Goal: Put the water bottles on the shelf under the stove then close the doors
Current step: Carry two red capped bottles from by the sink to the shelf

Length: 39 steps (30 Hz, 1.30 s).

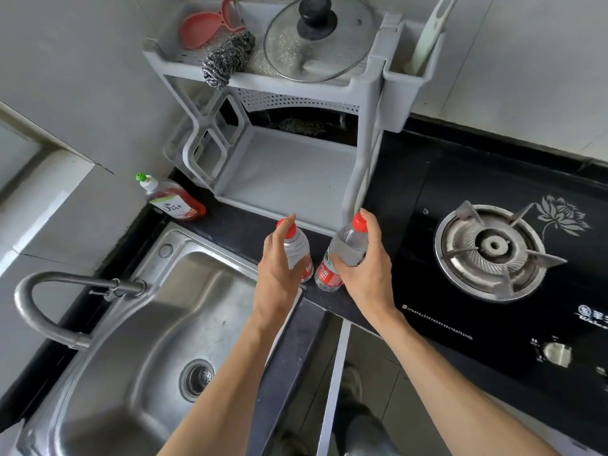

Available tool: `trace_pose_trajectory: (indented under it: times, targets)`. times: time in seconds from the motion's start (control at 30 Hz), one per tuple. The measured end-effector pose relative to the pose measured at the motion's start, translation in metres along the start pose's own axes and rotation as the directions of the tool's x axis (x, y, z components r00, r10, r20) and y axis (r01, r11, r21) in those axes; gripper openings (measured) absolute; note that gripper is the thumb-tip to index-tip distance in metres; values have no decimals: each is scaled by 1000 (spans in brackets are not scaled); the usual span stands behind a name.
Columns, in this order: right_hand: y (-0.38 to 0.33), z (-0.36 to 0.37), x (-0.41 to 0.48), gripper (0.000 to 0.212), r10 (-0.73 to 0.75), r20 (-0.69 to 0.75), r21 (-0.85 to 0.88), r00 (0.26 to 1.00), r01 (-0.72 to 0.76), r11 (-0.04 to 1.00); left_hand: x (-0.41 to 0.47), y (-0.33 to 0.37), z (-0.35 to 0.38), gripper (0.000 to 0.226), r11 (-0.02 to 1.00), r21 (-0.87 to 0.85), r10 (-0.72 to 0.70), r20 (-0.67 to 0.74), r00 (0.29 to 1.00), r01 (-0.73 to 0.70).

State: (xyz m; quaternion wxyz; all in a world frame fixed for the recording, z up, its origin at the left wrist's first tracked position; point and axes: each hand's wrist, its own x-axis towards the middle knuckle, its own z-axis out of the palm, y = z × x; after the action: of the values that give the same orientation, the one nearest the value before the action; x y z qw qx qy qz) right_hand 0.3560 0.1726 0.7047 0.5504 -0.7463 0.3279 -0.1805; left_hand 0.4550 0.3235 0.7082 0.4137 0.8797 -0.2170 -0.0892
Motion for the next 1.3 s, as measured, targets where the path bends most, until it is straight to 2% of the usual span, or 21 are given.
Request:
trace_pose_trajectory:
  times: [0.13,0.3,0.37,0.5,0.73,0.83,1.0,1.3]
  targets:
    - [-1,-3,-24,101,1,-29,-24,1000,-2,1000,-12,1,-3,103,1000,-14,-27,-26,999,27]
    - [-2,-23,-79,102,8,-72,-18,997,-10,1000,-53,16,-19,100,997,-38,-63,13,998,63]
    - [-6,-30,-108,102,19,-102,-15,995,-21,1000,-78,25,-29,101,989,-103,-104,-5,995,103]
    - [-12,-39,-174,104,24,-179,20,984,-21,1000,-144,40,-48,105,977,-193,-96,-38,995,87]
    - [-29,-66,-287,106,-88,-187,61,978,101,993,-267,47,-86,104,954,-298,-63,-80,995,37]
    - [-35,-84,-337,106,-135,-211,47,968,148,988,-322,50,-103,101,940,-339,-48,-59,997,25]
    - [-35,-116,-423,105,-169,-243,8,955,176,984,-399,59,-117,102,969,-248,10,21,1000,-4]
    - [-16,-174,-536,110,-215,-379,-112,900,186,976,-489,107,-99,105,958,-249,183,165,969,-138]
